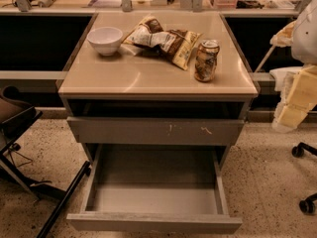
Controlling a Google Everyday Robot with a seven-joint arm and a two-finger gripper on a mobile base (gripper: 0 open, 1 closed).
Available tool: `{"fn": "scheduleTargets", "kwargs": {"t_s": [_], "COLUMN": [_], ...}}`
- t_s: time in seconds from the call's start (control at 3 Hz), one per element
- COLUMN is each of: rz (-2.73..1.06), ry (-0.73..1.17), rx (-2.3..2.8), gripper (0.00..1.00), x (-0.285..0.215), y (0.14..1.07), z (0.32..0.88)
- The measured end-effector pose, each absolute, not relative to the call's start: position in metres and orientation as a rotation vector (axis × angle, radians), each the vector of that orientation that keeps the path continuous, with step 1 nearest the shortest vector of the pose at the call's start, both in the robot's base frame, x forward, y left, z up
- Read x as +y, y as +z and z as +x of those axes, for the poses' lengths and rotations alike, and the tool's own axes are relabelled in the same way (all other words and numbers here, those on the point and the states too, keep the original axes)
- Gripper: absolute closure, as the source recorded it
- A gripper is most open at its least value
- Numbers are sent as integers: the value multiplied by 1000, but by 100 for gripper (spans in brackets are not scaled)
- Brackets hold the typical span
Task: Place orange can into middle drawer
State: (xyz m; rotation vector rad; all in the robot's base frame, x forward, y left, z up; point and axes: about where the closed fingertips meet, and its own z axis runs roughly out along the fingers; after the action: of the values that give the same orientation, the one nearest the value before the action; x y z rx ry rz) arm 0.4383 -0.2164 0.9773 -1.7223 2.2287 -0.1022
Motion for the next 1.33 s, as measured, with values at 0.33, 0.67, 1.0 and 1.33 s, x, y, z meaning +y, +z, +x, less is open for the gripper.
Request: {"fn": "scheduleTargets", "kwargs": {"t_s": [0.33,0.67,1.0,1.33], "rz": [-1722,-1710,-1710,-1682], "ry": [-102,-52,-50,3], "rx": [2229,2191,2189,2160], "gripper": [0,0,0,0], "x": [-216,-211,-211,-210], "y": [977,980,981,983], "z": [438,442,442,443]}}
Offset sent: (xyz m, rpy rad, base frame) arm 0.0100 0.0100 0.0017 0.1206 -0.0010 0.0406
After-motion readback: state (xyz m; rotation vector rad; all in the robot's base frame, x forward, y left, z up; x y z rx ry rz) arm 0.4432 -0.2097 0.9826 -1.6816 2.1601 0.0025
